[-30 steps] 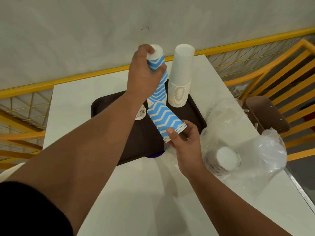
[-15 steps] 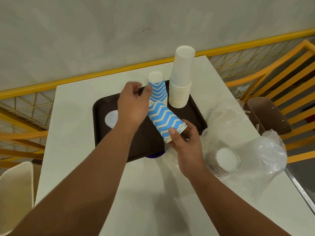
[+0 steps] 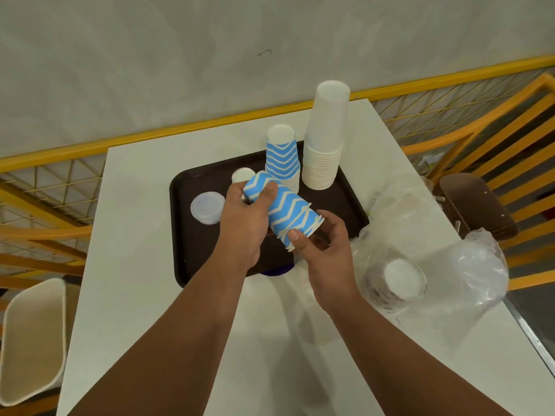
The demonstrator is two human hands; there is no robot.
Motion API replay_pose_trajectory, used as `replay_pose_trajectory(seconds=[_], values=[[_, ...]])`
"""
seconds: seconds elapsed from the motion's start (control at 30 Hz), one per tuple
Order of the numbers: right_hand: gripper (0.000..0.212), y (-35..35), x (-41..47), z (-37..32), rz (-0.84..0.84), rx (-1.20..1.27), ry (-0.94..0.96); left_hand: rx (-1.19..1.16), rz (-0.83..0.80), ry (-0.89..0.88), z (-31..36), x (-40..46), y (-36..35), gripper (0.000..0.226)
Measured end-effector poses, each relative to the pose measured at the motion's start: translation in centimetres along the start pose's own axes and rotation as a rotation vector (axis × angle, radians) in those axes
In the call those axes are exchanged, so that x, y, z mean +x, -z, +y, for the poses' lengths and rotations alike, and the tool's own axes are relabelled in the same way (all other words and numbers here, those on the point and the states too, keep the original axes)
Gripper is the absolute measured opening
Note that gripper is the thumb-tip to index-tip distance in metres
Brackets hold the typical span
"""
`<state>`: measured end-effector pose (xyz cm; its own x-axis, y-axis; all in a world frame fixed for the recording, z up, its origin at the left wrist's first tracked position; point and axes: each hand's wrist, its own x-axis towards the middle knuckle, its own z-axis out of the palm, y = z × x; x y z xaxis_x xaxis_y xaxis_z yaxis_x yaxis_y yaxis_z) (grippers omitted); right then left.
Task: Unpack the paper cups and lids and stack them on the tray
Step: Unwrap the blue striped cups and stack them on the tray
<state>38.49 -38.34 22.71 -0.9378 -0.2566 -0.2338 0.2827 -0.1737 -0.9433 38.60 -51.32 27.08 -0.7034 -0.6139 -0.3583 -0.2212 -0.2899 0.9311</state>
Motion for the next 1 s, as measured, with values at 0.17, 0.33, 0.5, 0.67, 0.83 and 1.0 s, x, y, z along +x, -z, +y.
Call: replay_pose_trajectory(seconds=[0.17, 0.33, 0.5, 0.67, 0.83, 1.0], values=[[0.056, 0.5, 0.1, 0.0, 0.038, 0.055, -0.032, 0.096, 0.132, -0.344, 2.4, 2.1, 0.1, 0.03], [0.06, 0.6, 0.0, 0.5, 0.067, 0.054, -0.06, 0.396, 0.049, -0.753, 5.7, 4.8, -1.4, 0.04], [0.055, 1.0, -0.1, 0.5, 0.09, 0.045, -0.046, 0.599, -0.028, -0.801, 5.6, 8.2, -3.4, 0.042], [0.055, 1.3, -0.4, 0.1, 0.07, 0.04, -0.032, 0.864, -0.078, -0.648, 3.5, 9.4, -3.4, 0.037], [0.053, 1.2, -0.3, -0.3, 0.057, 0.118, -0.028, 0.676, 0.089, -0.584, 3.3, 5.9, -1.5, 0.031], [0.05, 0.6, -0.1, -0.5, 0.018, 0.154, -0.021, 0.207, -0.049, -0.11, -0.4, 0.5, 0.2, 0.035]])
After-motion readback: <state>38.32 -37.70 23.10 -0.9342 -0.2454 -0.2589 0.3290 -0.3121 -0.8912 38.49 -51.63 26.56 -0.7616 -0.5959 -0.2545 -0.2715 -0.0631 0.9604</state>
